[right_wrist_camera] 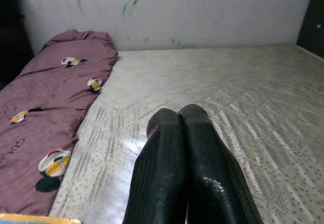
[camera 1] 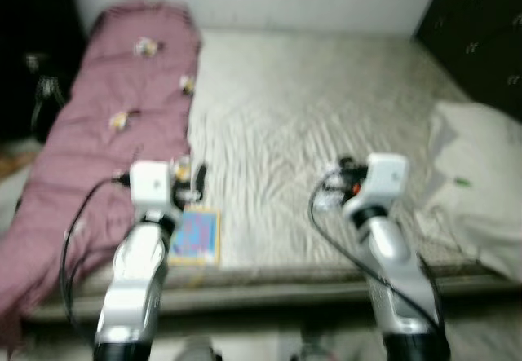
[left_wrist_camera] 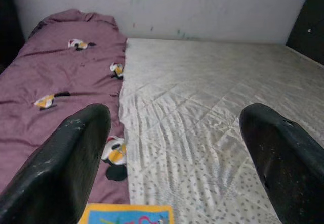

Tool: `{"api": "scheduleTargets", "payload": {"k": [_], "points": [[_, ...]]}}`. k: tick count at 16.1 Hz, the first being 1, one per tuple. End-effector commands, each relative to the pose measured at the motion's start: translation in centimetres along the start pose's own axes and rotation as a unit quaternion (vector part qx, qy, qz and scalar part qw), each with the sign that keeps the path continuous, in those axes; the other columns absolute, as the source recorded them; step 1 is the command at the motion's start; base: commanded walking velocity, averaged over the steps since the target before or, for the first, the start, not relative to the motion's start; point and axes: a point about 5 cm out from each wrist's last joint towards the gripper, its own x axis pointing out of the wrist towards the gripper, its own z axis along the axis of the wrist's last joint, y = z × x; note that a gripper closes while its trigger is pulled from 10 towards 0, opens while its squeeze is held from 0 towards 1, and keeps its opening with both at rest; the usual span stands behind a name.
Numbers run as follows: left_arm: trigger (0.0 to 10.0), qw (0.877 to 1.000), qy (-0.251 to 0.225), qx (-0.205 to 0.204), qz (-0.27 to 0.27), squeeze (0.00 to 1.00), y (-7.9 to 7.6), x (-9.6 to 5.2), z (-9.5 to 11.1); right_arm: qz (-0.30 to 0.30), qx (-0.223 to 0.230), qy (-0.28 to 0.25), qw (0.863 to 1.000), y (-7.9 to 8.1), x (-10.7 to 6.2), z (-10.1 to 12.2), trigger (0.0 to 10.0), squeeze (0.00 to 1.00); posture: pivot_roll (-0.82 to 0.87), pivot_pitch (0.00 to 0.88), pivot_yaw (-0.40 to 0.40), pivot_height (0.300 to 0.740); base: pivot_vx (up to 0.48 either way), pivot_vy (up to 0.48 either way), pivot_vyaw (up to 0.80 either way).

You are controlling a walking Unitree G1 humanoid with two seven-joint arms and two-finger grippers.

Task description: Clean up the room

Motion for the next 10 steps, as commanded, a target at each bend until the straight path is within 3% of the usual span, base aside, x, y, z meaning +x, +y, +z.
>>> {"api": "scheduleTargets", "payload": {"k": [1, 10], "points": [[10.0, 1.000, -0.006, -0.005, -0.014, 0.00, -0.76, 0.24, 0.31, -0.012, -0.004, -0.001, 1.000, -0.78, 0.01, 0.14, 10.0, 0.00, -0.01, 0.000, -0.012, 0.740, 0.000, 0.480, 0.00], [10.0, 1.000, -0.011, -0.011, -0.019, 0.00, -0.70, 0.20, 0.44, 0.002, 0.016, -0.004, 1.000, -0.19, 0.09, 0.10, 10.0, 0.00, 0.00, 0.000, -0.013, 0.740, 0.000, 0.478, 0.00]]}}
